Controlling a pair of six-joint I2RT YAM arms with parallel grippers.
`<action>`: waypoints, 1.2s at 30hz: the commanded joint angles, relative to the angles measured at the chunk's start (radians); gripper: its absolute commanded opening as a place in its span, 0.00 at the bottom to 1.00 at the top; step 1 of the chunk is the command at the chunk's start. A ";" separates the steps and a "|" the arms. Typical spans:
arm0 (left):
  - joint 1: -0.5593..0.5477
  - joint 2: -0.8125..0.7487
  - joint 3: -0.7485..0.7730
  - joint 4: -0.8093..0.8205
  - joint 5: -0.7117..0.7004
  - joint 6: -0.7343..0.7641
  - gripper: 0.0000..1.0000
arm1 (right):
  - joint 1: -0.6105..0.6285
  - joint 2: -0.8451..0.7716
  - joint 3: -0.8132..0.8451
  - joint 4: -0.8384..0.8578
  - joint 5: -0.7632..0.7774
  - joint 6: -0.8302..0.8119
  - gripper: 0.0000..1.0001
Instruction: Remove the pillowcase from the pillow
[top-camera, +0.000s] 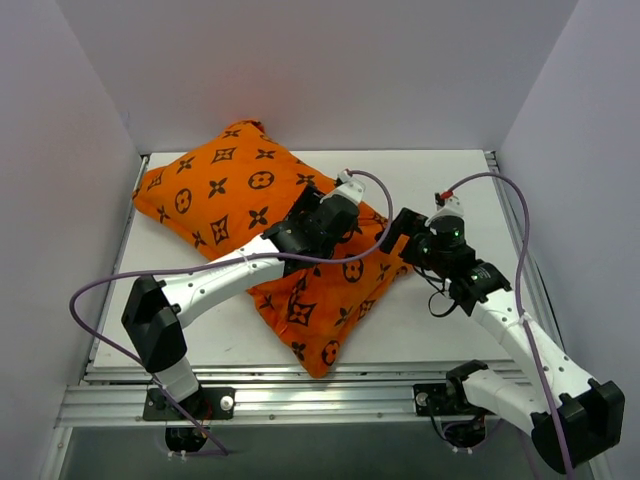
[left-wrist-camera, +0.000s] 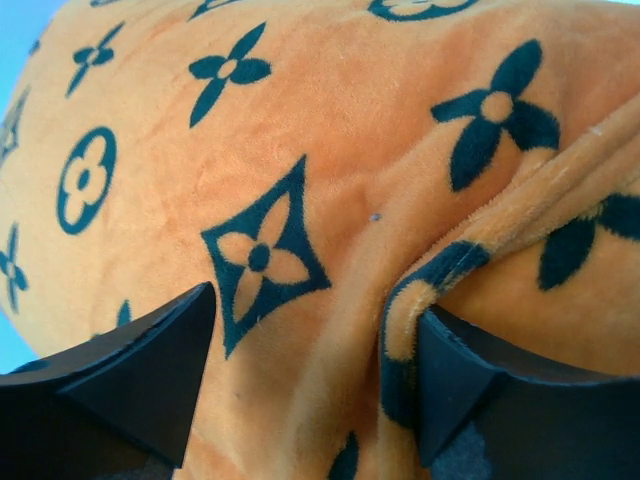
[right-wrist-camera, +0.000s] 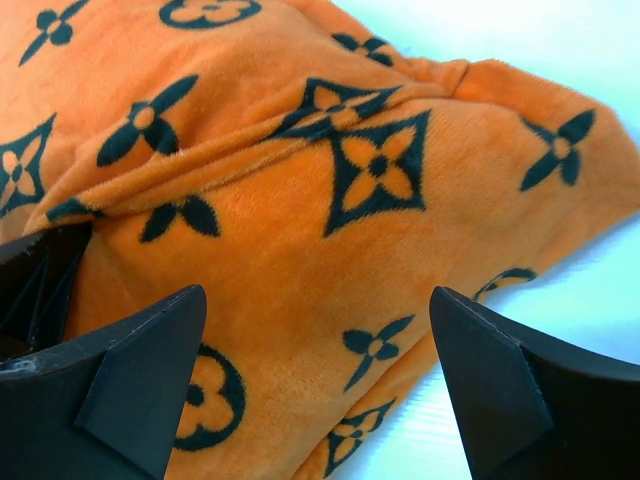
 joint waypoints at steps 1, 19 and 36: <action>0.061 -0.046 0.041 0.017 -0.050 -0.051 0.77 | 0.041 0.034 0.033 0.058 0.021 0.025 0.89; 0.145 -0.080 -0.066 -0.023 0.234 -0.253 0.10 | 0.271 0.343 0.287 0.089 0.286 0.043 0.90; 0.168 -0.143 -0.014 -0.061 0.234 -0.285 0.02 | 0.212 0.400 0.022 0.031 0.319 0.114 0.00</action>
